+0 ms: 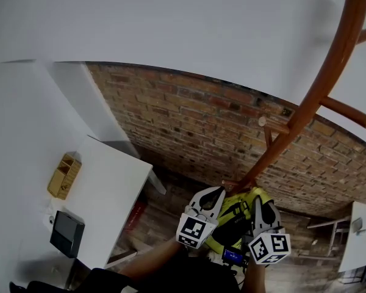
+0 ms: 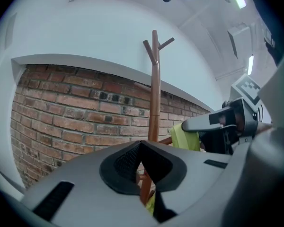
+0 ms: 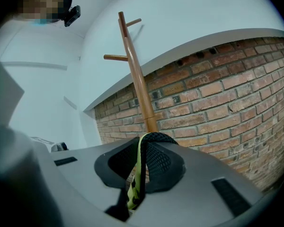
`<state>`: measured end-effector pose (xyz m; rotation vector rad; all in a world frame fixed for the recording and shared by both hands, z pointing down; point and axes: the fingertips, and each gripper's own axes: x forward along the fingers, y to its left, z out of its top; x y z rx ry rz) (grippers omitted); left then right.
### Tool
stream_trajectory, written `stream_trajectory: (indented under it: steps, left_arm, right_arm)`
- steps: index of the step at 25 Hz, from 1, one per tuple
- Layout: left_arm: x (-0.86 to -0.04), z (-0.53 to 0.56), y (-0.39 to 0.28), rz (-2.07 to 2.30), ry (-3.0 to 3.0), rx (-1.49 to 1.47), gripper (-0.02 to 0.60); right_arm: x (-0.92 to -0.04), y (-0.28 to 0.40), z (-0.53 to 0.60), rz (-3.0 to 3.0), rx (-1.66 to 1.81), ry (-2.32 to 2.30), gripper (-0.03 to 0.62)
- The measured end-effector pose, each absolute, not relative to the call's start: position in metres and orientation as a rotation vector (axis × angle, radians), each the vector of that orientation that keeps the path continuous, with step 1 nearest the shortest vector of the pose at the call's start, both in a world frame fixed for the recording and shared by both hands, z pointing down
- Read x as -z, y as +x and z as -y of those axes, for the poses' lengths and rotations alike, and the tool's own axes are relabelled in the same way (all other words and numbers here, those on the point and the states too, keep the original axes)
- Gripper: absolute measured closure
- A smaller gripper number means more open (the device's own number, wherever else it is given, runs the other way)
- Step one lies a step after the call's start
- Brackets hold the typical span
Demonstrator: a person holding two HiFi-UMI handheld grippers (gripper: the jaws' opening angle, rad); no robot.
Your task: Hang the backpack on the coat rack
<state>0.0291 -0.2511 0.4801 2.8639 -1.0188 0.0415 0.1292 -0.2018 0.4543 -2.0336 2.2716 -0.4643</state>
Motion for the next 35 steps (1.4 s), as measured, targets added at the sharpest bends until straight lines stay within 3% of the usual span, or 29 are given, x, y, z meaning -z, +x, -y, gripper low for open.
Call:
stream_trajectory:
  steps: [35]
  left_arm:
    - [-0.485, 0.224, 0.044, 0.933, 2.872, -0.086, 0.575]
  right_arm:
    - [-0.465, 0.128, 0.199, -2.267, 0.384, -2.333, 0.549]
